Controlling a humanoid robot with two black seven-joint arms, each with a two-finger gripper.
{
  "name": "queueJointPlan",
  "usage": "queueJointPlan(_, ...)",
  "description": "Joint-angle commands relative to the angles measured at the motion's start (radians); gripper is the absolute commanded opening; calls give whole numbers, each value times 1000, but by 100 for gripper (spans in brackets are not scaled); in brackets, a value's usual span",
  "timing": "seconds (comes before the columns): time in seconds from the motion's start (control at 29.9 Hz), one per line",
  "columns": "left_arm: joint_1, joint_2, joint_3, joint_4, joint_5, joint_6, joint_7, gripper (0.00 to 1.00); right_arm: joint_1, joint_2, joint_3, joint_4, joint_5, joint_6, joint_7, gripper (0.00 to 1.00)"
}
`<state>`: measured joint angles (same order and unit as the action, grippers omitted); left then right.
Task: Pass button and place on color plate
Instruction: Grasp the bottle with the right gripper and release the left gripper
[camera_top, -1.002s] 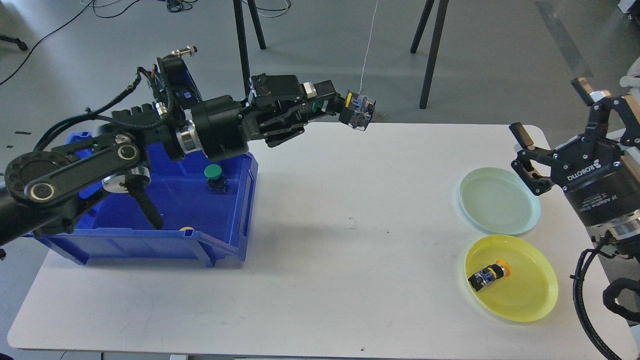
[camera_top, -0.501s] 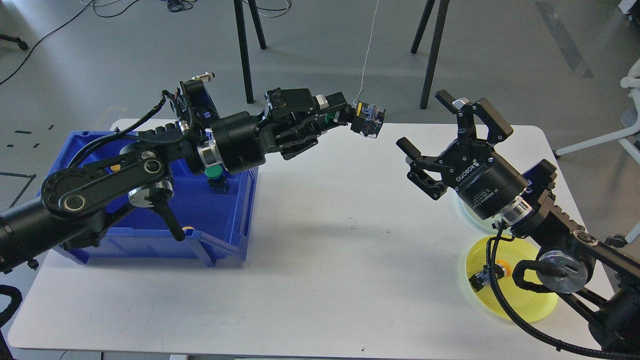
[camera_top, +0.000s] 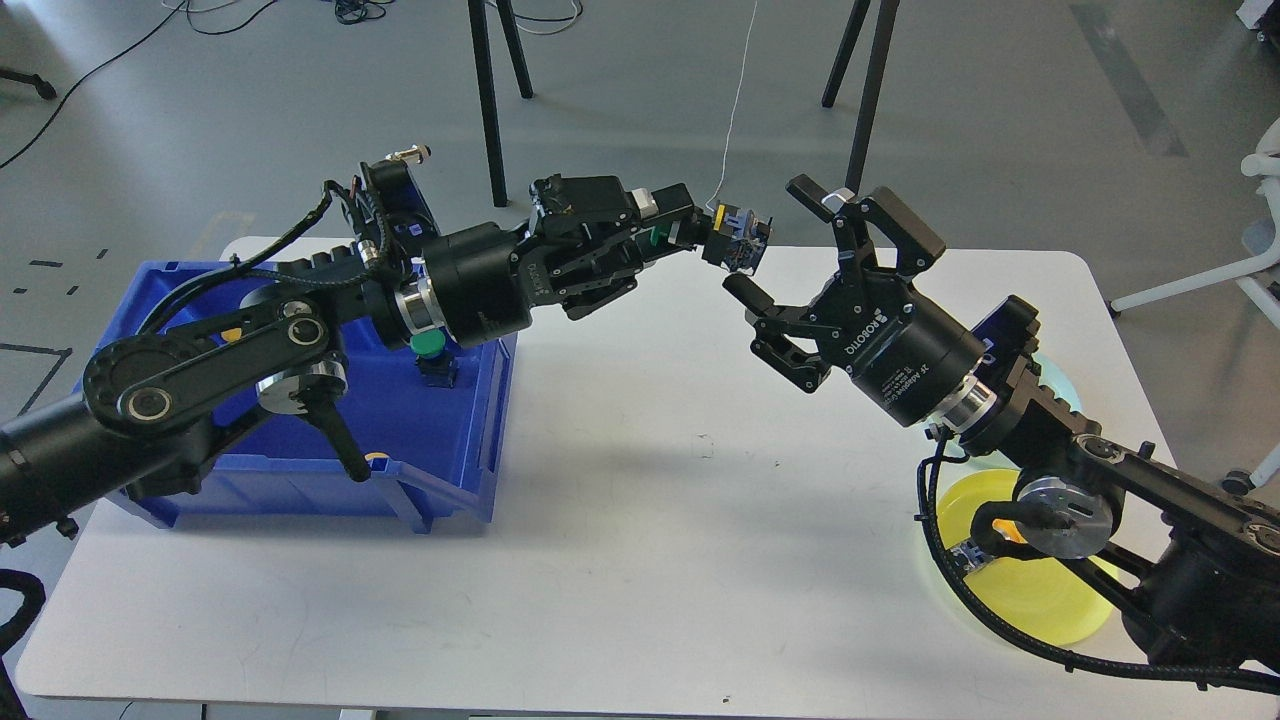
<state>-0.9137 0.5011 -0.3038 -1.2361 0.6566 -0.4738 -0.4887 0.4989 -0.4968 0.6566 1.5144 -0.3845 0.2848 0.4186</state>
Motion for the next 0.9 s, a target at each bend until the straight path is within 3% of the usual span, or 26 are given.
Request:
queueJointPlan(0.0, -1, 0, 0, 0, 0, 0, 0, 7, 12, 1, -2, 0, -4, 1, 0, 95)
queueJointPlan(0.23, 1, 0, 0, 1, -2, 0, 0, 7, 29, 21, -20, -5, -5, 1, 0, 87)
queueJointPlan(0.4, -1, 0, 0, 1, -2, -2, 0, 7, 50, 21, -66, -3, -13, 1, 2, 68)
queueJointPlan(0.5, 1, 0, 0, 1, -2, -2, 0, 7, 50, 21, -66, -5, -14, 2, 2, 64)
queueJointPlan(0.73, -1, 0, 0, 1, -2, -9, 0, 8, 53, 18, -63, -11, -16, 42, 2, 30)
queueJointPlan(0.87, -1, 0, 0, 1, 0, -9, 0, 13, 55, 12, -57, -11, -16, 42, 2, 24)
